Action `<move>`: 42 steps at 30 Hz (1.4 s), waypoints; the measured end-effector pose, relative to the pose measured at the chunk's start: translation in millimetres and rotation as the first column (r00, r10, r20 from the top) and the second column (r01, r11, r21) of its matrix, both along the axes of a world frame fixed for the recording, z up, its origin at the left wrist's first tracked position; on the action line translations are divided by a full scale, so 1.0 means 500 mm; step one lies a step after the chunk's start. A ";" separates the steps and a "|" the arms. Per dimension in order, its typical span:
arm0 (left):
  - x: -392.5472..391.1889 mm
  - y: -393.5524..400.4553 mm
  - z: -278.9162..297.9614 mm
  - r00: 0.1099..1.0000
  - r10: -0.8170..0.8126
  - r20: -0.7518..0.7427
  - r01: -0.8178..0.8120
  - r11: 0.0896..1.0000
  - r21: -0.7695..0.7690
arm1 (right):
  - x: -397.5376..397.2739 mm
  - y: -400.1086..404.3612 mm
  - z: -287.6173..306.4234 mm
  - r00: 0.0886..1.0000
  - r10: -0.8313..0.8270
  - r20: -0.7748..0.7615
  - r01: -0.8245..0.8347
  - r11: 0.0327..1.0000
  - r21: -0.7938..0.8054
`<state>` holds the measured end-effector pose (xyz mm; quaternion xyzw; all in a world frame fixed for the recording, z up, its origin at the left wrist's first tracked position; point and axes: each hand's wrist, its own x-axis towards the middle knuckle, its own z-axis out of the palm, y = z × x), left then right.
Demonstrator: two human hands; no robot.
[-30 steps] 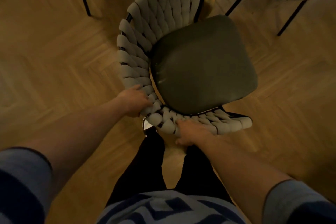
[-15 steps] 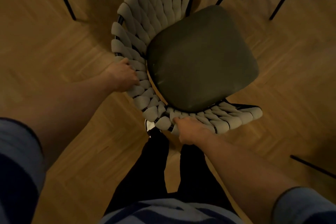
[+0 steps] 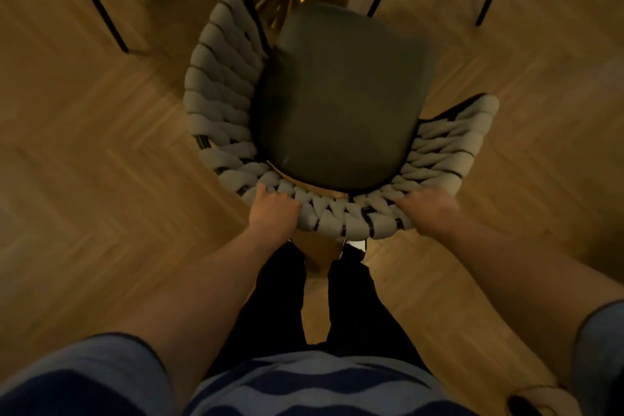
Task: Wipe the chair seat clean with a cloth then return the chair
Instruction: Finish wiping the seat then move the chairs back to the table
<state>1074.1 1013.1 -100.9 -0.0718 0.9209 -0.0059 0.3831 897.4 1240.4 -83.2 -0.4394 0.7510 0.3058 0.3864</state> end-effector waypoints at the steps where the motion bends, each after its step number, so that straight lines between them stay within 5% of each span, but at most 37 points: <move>1: 0.001 0.012 -0.001 1.000 0.013 -0.009 -0.013 0.999 0.030 | -0.007 0.005 0.001 1.000 0.009 -0.025 -0.009 1.000 0.008; 7: 0.022 -0.072 -0.018 0.996 -0.074 -0.059 0.082 0.983 0.166 | 0.073 -0.054 0.012 0.991 -0.104 0.080 0.110 0.991 -0.072; 12: 0.017 -0.252 -0.020 0.971 -0.240 -0.011 0.238 0.966 -0.101 | 0.174 -0.139 -0.017 0.916 -0.318 0.247 0.348 0.933 -0.090; 21: 0.025 -0.291 -0.021 0.953 -0.295 -0.072 0.280 0.946 -0.163 | 0.175 -0.138 -0.030 0.911 -0.327 0.250 0.367 0.920 -0.136; 37: 0.044 -0.019 -0.005 0.978 0.131 -0.160 -0.142 0.988 -0.059 | 0.023 -0.004 0.004 0.977 -0.112 0.179 0.126 0.990 -0.067; 40: 0.061 -0.020 -0.013 0.957 0.224 -0.184 -0.228 0.974 0.003 | 0.016 0.012 0.014 0.953 -0.188 0.237 0.222 0.967 -0.126; 42: 0.076 -0.009 -0.003 0.863 0.400 -0.309 -0.400 0.914 0.067 | 0.006 0.031 0.022 0.843 -0.382 0.379 0.466 0.870 -0.160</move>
